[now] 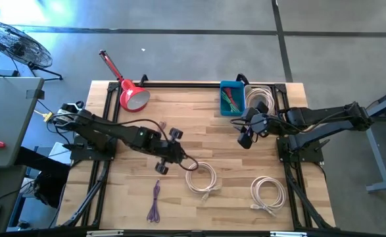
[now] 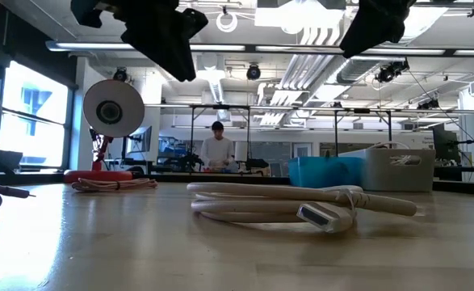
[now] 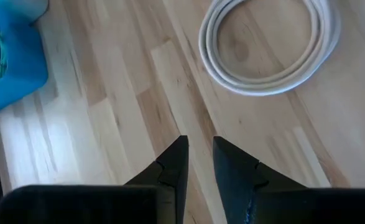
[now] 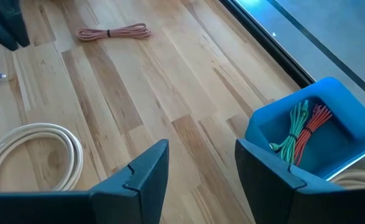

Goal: Pick & Place USB Port
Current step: Put the pink charger cable into the blue bin

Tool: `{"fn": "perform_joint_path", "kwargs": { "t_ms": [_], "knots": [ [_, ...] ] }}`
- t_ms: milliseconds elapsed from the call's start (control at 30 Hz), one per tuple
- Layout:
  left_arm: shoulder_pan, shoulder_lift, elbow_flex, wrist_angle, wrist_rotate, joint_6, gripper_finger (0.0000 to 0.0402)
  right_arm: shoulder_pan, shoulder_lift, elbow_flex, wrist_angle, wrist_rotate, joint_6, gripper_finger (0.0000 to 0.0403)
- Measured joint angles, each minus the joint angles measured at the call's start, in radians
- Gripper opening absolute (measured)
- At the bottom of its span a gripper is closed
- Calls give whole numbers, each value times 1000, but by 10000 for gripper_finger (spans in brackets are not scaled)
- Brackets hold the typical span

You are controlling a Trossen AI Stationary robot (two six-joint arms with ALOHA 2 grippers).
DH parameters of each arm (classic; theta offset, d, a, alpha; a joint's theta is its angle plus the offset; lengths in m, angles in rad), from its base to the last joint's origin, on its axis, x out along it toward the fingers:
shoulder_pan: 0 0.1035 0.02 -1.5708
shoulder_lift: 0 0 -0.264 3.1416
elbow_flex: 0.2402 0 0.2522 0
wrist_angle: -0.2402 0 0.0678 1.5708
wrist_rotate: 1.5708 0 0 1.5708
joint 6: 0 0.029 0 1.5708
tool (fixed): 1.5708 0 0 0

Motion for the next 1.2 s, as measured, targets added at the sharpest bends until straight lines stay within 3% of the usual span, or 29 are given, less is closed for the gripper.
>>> {"fn": "perform_joint_path", "kwargs": {
  "t_ms": [200, 300, 600, 767, 933, 1200],
  "knots": [
    [-1, 0, 0, -24, -13, -18, 72, 0, 31, 0, -10, 0, 0, 177],
    [-1, 0, 0, -23, -10, -18, 96, 0, 60, 0, -11, 8, -14, 177],
    [-1, 0, 0, -19, 12, -43, 281, 0, 110, 0, 2, 1, -45, 177],
    [-1, 0, 0, -11, 23, -42, 345, 10, 110, 0, 3, -12, -45, 177],
    [-1, 0, 0, -12, 6, -40, 368, 36, 110, 0, 3, 3, -45, 177],
    [-1, 0, 0, -12, 4, -40, 370, 66, 110, 0, 3, 25, -37, 177]
  ]
}}
